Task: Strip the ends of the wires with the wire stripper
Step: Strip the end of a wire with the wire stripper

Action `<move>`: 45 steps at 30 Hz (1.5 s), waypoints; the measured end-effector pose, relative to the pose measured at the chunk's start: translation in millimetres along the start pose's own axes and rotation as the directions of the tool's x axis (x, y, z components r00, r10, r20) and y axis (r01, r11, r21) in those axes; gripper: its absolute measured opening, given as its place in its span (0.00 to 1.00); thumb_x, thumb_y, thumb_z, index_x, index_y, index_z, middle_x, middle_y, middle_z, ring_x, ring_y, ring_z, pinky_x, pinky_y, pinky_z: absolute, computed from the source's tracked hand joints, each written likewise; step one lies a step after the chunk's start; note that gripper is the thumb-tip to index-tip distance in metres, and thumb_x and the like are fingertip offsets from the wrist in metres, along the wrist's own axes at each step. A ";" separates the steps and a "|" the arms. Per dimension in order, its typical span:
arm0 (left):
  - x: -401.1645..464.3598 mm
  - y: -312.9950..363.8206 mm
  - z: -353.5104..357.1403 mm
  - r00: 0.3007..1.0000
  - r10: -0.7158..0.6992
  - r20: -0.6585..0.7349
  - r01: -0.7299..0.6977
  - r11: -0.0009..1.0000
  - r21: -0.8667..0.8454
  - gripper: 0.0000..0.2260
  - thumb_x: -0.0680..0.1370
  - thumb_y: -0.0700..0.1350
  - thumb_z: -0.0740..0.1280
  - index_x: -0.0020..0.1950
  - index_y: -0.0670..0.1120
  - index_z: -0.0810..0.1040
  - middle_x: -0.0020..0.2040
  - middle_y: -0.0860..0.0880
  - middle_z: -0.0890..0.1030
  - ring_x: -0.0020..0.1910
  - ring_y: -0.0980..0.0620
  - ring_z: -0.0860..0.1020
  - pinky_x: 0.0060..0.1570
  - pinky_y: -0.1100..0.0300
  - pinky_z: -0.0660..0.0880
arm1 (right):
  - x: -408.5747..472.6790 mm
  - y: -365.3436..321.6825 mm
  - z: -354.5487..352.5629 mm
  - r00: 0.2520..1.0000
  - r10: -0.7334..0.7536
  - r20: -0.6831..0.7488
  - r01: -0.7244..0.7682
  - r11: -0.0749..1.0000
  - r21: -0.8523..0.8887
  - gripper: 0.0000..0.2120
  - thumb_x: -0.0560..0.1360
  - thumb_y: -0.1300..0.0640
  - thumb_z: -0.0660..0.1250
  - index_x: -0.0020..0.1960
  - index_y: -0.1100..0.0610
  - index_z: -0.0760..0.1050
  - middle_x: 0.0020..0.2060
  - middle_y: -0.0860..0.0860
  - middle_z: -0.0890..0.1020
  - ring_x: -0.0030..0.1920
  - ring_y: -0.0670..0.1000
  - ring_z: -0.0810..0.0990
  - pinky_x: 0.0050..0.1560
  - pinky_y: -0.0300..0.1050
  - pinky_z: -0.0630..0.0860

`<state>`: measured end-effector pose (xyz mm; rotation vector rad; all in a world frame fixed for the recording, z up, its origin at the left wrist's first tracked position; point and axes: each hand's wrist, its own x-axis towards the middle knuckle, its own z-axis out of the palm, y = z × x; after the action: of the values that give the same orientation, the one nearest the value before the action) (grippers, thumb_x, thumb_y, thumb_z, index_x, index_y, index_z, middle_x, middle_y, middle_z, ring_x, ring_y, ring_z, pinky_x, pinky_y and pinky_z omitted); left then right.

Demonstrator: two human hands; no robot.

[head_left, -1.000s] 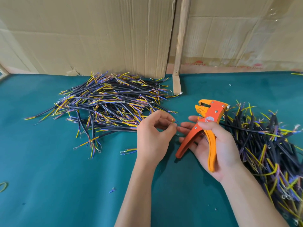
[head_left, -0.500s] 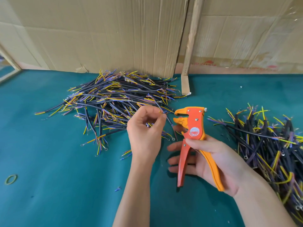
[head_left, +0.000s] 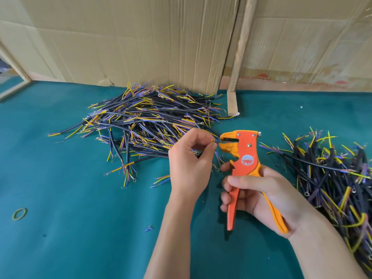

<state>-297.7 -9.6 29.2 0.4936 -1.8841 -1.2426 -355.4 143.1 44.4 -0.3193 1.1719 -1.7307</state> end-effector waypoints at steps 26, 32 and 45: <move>-1.8 0.0 3.2 0.998 -0.057 0.040 0.058 0.998 -0.026 0.09 0.75 0.34 0.71 0.47 0.48 0.78 0.35 0.54 0.83 0.34 0.55 0.78 0.37 0.61 0.71 | 2.7 0.9 7.7 0.991 -0.082 -0.108 0.085 0.996 0.023 0.19 0.64 0.58 0.78 0.53 0.63 0.81 0.26 0.54 0.67 0.20 0.51 0.66 0.22 0.43 0.67; -1.5 1.8 2.0 0.992 -0.122 0.015 0.123 0.988 -0.094 0.10 0.77 0.35 0.69 0.47 0.50 0.79 0.37 0.52 0.85 0.31 0.58 0.75 0.34 0.65 0.72 | 1.0 -3.9 -0.2 0.993 -0.092 -0.077 0.101 0.987 0.126 0.18 0.65 0.59 0.76 0.53 0.62 0.79 0.40 0.67 0.80 0.35 0.63 0.80 0.37 0.57 0.81; -3.9 4.1 1.4 0.961 -0.119 0.251 0.152 0.982 -0.115 0.09 0.80 0.36 0.66 0.53 0.50 0.76 0.34 0.49 0.84 0.28 0.47 0.70 0.30 0.56 0.68 | 6.4 -2.2 -4.0 0.951 -0.266 -0.157 0.288 0.948 0.138 0.20 0.69 0.60 0.68 0.60 0.62 0.75 0.60 0.65 0.82 0.41 0.64 0.82 0.41 0.56 0.82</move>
<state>-296.0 -4.3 31.1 0.4200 -1.9777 -1.5694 -362.4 140.1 42.3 -0.2818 1.1172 -2.1093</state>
